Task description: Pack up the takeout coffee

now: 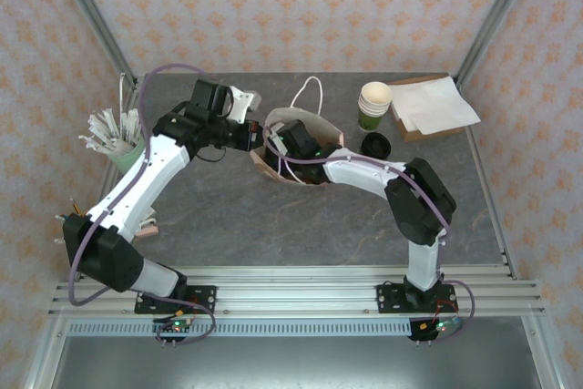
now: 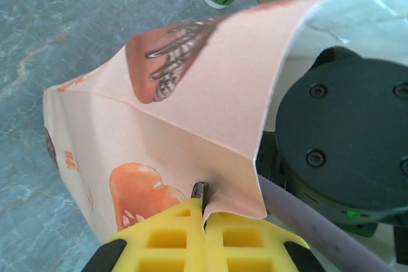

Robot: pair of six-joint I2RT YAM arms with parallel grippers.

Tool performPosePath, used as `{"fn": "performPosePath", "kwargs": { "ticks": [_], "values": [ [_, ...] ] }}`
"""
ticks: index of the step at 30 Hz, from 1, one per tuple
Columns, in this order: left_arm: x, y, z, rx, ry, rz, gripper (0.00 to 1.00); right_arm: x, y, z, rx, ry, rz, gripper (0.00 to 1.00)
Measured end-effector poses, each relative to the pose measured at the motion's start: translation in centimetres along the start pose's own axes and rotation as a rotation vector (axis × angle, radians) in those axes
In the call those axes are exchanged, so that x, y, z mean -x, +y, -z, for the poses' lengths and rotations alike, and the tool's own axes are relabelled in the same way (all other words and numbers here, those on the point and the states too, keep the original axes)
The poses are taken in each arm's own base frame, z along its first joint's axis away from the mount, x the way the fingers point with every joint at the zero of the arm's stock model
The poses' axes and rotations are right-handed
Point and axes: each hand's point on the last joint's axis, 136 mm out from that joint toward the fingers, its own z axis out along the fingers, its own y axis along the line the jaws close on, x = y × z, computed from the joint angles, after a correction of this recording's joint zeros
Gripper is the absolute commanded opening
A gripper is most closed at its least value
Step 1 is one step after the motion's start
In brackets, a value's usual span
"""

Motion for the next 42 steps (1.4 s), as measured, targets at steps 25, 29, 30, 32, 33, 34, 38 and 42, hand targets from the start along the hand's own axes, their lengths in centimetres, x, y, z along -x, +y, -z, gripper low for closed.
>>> {"fn": "performPosePath", "kwargs": {
  "ticks": [25,29,30,32,33,34,38,42],
  "values": [
    [2.7,0.3,-1.1,-0.040,0.149,0.192,0.03,-1.4,1.6,0.7,0.151,0.209,-0.164,0.52],
    [2.7,0.2,-1.2,-0.047,0.149,0.200,0.19,-1.0,1.6,0.5,0.148,0.201,-0.165,0.54],
    [2.8,0.1,-1.2,-0.055,0.149,0.202,0.19,-0.8,1.7,0.2,0.147,0.201,-0.163,0.55],
    [3.0,0.0,-1.2,-0.054,0.147,0.203,0.19,-0.6,1.7,0.1,0.146,0.200,-0.164,0.58],
    [3.1,0.0,-1.2,-0.054,0.145,0.204,0.19,-0.5,1.7,0.1,0.147,0.200,-0.168,0.59],
    [3.1,0.1,-1.2,-0.052,0.144,0.204,0.18,-0.4,1.7,0.1,0.147,0.201,-0.172,0.59],
    [3.2,0.2,-1.2,-0.043,0.139,0.193,0.13,-0.3,1.6,0.1,0.140,0.206,-0.191,0.63],
    [3.1,0.5,-1.3,-0.035,0.140,0.176,0.20,-0.2,1.5,0.1,0.133,0.208,-0.202,0.73]
  ]
}}
